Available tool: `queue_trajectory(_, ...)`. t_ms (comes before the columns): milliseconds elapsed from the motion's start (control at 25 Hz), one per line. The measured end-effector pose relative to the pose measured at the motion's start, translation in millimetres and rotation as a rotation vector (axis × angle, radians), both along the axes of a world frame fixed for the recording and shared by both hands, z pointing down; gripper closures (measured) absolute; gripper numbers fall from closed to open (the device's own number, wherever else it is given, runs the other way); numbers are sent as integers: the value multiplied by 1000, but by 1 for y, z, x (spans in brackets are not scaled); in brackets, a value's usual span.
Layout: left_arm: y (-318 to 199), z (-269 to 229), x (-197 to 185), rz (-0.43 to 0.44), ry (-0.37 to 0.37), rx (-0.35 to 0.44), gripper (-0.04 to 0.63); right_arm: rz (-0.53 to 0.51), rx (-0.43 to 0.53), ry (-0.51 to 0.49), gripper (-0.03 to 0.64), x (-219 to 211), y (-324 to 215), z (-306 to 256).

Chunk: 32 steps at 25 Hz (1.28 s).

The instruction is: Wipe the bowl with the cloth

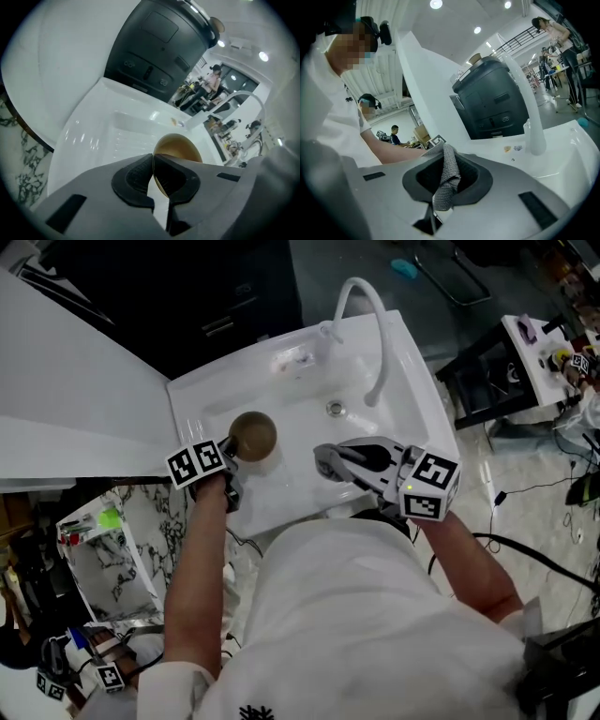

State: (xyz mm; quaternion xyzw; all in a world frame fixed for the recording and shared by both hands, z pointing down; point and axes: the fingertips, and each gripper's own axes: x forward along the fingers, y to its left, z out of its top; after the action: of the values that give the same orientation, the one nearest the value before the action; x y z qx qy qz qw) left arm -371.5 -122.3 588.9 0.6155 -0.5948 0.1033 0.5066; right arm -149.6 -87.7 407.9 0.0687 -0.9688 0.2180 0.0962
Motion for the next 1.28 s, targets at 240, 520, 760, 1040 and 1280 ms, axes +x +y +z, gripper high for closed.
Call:
queue_trajectory(240,-15,25,-30,-86,-104,-100,574,5,29,41,581,7,7,6)
queue_trajectory(520,-27,43,-54,-150,-151,-159,574,33,47,82,581,23,8,15)
queue_trajectory(760,-32,49,-64,-178,-198,-192,574,59,58,105,580,42,7,13)
queue_trajectory(1040,-35,47,-67,-176,-242,-185,518,54,68,131,580,55,11,15)
queue_trajectory(1280,-29,28,-75,-191,-300,-149,494,29,83,141,580,59,13,12)
